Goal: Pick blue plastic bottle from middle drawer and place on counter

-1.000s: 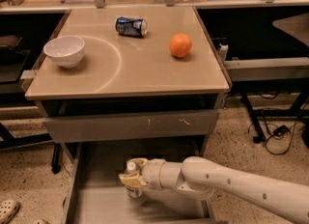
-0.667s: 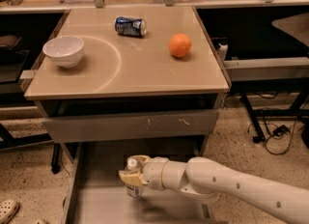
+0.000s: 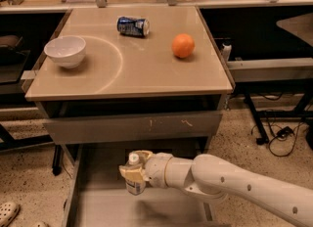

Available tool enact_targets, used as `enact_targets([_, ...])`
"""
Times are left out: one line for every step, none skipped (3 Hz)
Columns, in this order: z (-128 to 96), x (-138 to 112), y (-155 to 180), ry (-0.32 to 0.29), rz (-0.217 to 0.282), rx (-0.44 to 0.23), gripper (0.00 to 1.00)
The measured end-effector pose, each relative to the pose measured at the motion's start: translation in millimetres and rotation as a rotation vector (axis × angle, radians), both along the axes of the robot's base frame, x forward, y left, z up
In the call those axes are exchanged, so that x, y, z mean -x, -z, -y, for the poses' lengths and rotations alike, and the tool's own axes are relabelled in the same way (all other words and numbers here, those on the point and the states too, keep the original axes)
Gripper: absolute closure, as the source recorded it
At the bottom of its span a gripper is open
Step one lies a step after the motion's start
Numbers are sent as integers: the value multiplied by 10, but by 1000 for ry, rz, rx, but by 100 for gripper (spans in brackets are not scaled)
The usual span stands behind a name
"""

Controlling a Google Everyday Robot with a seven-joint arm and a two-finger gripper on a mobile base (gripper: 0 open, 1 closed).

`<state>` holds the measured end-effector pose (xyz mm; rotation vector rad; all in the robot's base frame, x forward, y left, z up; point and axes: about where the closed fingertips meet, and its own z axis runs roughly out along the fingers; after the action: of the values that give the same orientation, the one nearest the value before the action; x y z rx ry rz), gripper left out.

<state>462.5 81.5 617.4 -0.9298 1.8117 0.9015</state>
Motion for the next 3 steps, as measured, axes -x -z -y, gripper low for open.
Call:
enact_targets([-63,18,-194,-6,-15,9,100])
enact_targets([-111,51,-584,-4,10,34,100])
enact_targets([-98,26,-1034,3,54,69,100])
